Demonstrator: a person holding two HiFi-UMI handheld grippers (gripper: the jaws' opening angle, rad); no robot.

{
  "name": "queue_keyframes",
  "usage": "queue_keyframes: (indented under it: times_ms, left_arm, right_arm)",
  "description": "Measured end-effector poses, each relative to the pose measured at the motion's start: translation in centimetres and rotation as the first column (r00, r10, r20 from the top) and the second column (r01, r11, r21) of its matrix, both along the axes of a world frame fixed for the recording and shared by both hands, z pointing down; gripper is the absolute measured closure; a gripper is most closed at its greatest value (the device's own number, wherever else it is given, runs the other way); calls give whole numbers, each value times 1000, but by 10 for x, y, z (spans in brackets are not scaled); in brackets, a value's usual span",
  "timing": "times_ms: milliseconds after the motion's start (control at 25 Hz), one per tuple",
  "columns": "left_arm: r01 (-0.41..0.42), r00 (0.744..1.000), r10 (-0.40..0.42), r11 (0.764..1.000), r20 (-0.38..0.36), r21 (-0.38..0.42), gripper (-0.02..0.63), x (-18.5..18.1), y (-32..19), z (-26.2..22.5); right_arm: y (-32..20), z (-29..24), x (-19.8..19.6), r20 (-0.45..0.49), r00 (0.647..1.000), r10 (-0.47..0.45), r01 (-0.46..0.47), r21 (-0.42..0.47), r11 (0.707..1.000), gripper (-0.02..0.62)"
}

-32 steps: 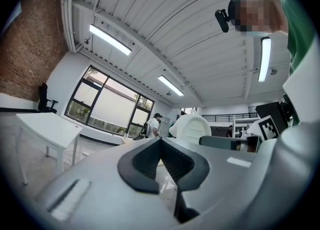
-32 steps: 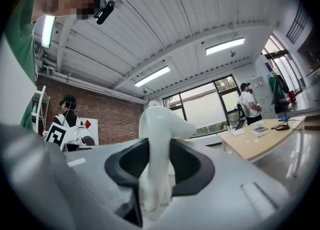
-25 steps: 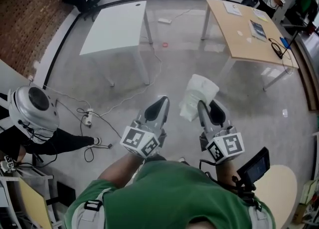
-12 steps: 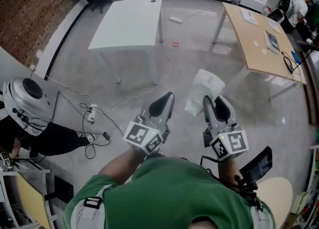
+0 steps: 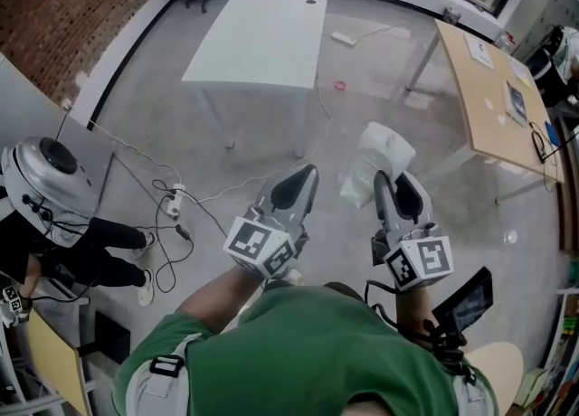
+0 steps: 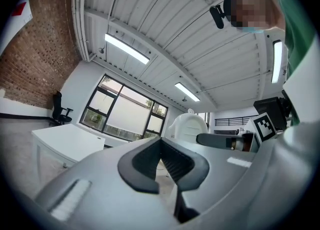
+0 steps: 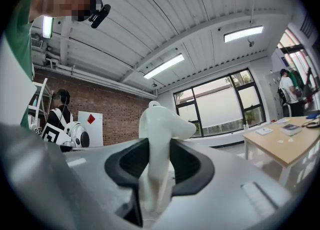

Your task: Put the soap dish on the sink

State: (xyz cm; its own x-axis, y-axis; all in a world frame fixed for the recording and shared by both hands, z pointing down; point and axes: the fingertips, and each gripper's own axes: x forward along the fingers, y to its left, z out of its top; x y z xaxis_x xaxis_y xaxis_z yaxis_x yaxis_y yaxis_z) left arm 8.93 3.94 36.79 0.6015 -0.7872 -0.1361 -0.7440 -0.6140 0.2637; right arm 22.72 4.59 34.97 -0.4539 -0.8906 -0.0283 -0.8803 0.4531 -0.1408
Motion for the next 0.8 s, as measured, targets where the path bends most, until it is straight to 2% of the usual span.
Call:
queue_keyframes:
  times_ms: [360,800]
  left_arm:
    - [45,999,-45,999,0,-21,600,-35,-18,8]
    - [144,989,-144,989,10,17,600,-43,-80,4]
  right_arm:
    - [-23,9,-32,10,1000,-27,28,-19,999,469]
    - [-91,12,-31,30,996,-85,85,-8,996,469]
